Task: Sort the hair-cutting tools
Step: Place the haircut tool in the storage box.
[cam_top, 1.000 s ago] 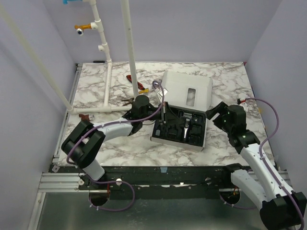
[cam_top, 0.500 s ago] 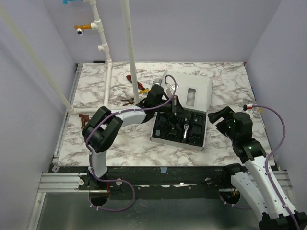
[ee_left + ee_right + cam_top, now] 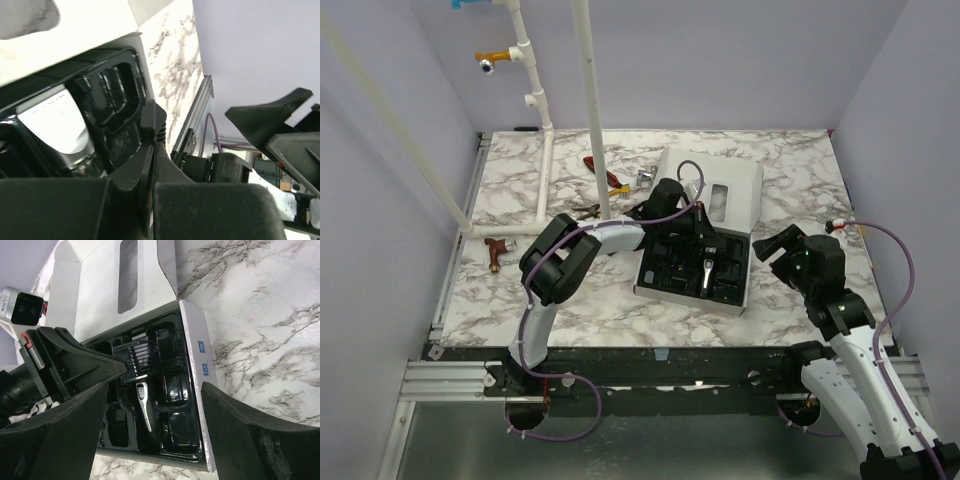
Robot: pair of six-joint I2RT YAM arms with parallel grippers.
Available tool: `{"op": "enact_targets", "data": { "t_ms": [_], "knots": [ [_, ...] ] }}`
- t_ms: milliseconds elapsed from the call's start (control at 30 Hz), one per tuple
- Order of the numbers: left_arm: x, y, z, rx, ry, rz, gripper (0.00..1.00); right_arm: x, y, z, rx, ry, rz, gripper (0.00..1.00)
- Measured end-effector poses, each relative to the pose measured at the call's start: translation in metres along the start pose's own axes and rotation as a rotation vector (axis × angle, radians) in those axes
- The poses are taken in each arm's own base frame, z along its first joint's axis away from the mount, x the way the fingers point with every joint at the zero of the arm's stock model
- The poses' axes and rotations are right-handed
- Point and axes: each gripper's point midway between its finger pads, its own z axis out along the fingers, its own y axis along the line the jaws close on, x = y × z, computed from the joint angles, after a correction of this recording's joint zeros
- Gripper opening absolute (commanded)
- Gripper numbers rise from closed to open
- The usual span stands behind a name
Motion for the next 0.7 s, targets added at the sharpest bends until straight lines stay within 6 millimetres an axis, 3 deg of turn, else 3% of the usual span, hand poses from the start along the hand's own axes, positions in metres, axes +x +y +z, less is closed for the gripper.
{"op": "enact_targets", "data": {
  "t_ms": [233, 467, 700],
  "knots": [
    [-0.005, 0.017, 0.007, -0.069, -0.021, -0.029, 0.0, 0.001, -0.001, 0.0, 0.006, 0.006, -0.001, 0.79],
    [-0.014, 0.017, 0.022, -0.079, -0.033, -0.012, 0.0, 0.003, -0.003, -0.001, 0.012, 0.011, -0.002, 0.79],
    [-0.011, 0.021, 0.031, -0.097, -0.014, -0.02, 0.0, 0.003, -0.002, -0.001, 0.005, 0.015, -0.001, 0.79]
  ]
}}
